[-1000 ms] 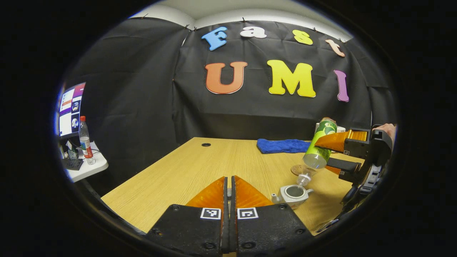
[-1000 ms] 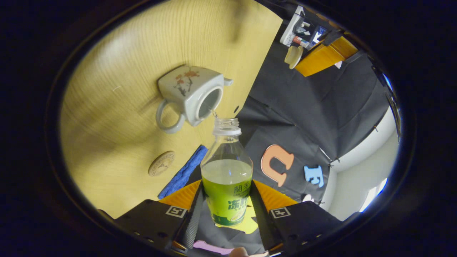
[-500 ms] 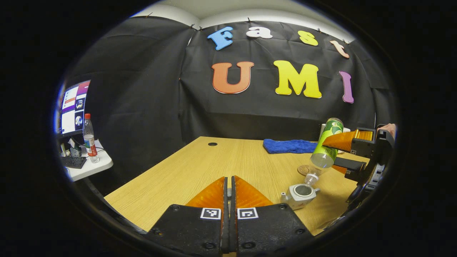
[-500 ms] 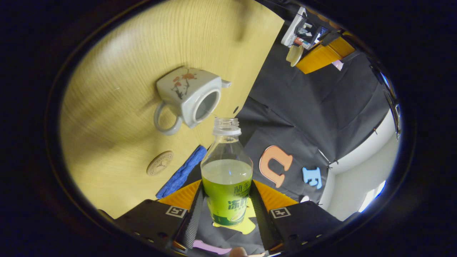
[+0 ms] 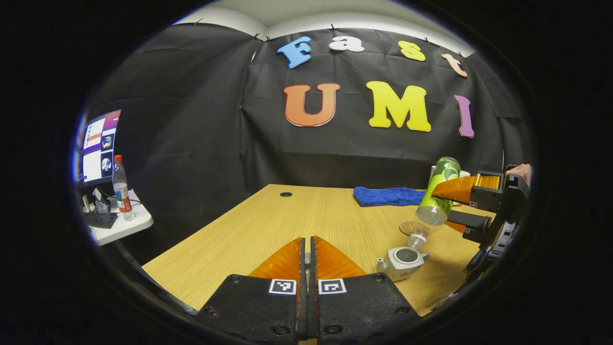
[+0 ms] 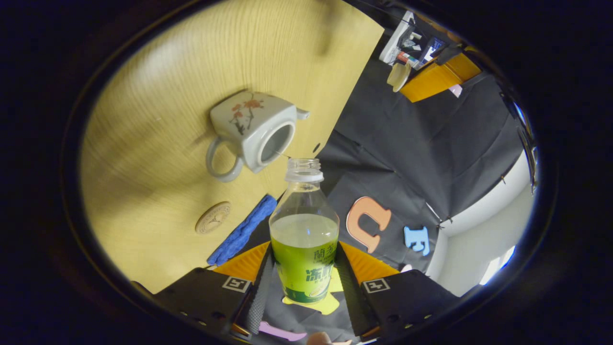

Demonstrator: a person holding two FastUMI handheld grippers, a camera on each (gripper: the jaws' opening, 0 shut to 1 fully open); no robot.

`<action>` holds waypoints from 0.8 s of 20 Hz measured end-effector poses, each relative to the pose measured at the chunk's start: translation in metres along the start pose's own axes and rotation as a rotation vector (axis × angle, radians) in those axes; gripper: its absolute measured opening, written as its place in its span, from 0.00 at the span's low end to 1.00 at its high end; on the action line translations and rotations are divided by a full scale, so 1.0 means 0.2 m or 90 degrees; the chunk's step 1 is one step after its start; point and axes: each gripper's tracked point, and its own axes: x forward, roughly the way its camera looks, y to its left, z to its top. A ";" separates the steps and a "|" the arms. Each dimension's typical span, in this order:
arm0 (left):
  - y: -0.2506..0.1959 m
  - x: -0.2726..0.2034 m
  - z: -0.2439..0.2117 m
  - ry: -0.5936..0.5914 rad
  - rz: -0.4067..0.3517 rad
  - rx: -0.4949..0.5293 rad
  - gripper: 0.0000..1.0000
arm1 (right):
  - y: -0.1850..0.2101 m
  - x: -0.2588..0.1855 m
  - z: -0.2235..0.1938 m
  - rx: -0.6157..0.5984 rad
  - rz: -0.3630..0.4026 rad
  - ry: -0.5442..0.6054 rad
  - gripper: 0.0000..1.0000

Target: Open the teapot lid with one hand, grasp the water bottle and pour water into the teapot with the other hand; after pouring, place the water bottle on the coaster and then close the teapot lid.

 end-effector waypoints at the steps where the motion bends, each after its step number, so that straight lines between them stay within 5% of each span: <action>1: 0.00 0.00 0.00 0.000 0.001 0.001 0.03 | 0.00 0.00 0.00 0.002 -0.001 -0.002 0.71; 9: 0.00 0.00 0.01 -0.008 0.004 0.005 0.02 | 0.03 -0.01 -0.01 0.070 0.007 -0.006 0.70; 16: -0.06 0.00 0.05 -0.018 0.003 0.017 0.02 | 0.19 -0.03 -0.06 0.394 0.099 0.001 0.70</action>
